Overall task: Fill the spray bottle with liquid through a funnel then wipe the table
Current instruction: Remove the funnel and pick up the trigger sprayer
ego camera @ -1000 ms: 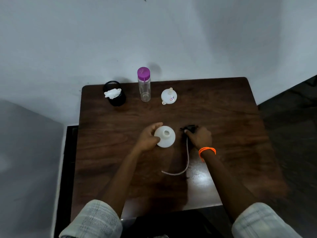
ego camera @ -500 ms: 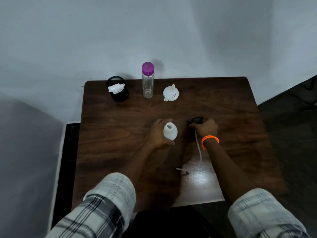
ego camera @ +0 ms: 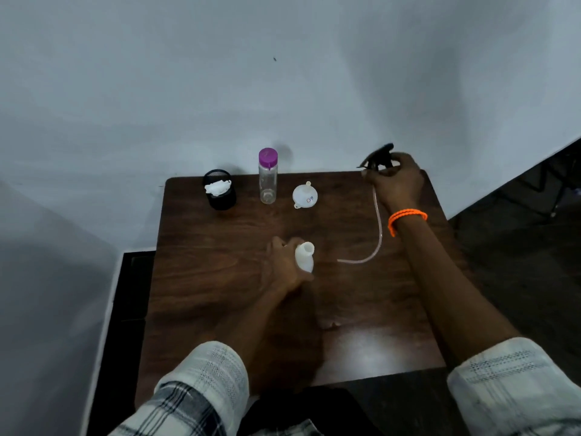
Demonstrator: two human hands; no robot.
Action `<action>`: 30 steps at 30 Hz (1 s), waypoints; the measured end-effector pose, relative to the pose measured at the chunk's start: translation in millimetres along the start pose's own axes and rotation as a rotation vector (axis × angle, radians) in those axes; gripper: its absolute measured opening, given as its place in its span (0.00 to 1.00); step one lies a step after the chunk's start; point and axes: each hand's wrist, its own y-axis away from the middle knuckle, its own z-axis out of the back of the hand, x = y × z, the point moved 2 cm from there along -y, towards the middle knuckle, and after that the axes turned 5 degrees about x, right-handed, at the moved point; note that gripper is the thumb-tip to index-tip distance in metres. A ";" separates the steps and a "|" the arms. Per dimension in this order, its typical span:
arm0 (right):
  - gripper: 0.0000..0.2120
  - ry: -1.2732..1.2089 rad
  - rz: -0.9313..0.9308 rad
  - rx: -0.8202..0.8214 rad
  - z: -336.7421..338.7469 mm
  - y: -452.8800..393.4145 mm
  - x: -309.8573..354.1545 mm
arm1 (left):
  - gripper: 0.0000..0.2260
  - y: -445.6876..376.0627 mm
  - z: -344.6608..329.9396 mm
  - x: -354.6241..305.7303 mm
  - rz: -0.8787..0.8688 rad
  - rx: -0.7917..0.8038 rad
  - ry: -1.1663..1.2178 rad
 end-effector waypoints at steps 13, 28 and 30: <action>0.28 -0.152 0.354 0.009 -9.0 36.8 104.0 | 0.39 8.7 44.5 -28.0 0.112 -0.102 -0.238; 0.28 -0.115 0.420 0.055 -31.6 57.2 123.9 | 0.36 16.5 44.6 -29.3 0.132 -0.151 -0.451; 0.28 -0.126 0.407 0.070 -38.8 64.0 122.2 | 0.35 16.1 43.7 -29.1 0.126 -0.145 -0.456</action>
